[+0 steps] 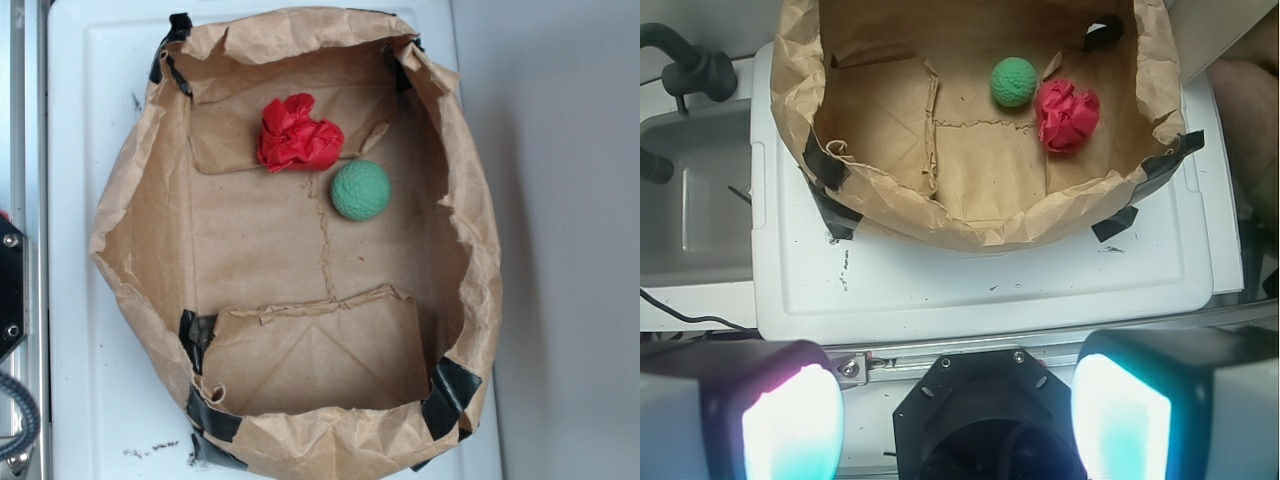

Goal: Grab the red paper.

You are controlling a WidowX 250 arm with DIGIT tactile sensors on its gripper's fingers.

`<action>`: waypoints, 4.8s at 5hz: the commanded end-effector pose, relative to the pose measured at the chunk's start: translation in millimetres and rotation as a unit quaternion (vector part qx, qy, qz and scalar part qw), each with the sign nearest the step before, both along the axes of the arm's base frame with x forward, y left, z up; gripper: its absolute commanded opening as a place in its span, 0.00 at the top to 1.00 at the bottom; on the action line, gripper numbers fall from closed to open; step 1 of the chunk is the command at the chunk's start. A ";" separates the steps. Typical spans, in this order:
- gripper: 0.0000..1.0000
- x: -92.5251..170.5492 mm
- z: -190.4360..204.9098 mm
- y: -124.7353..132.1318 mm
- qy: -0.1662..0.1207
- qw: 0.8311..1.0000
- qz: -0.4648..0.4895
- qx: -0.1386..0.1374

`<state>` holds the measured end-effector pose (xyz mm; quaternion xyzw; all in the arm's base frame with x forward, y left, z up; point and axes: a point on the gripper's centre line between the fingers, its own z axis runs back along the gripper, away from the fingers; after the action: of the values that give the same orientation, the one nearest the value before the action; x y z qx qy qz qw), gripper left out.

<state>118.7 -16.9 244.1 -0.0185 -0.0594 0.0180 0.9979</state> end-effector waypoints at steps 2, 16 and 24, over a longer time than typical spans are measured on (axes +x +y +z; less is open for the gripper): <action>0.00 50.0 -0.4 23.9 0.010 0.998 -0.038 -0.041; 0.00 144.3 -125.1 96.7 0.012 0.969 -0.245 0.001; 0.00 147.8 -126.2 85.1 -0.040 0.951 -0.304 -0.045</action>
<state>263.2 65.4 100.5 -0.1011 -0.0658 -0.2848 0.9510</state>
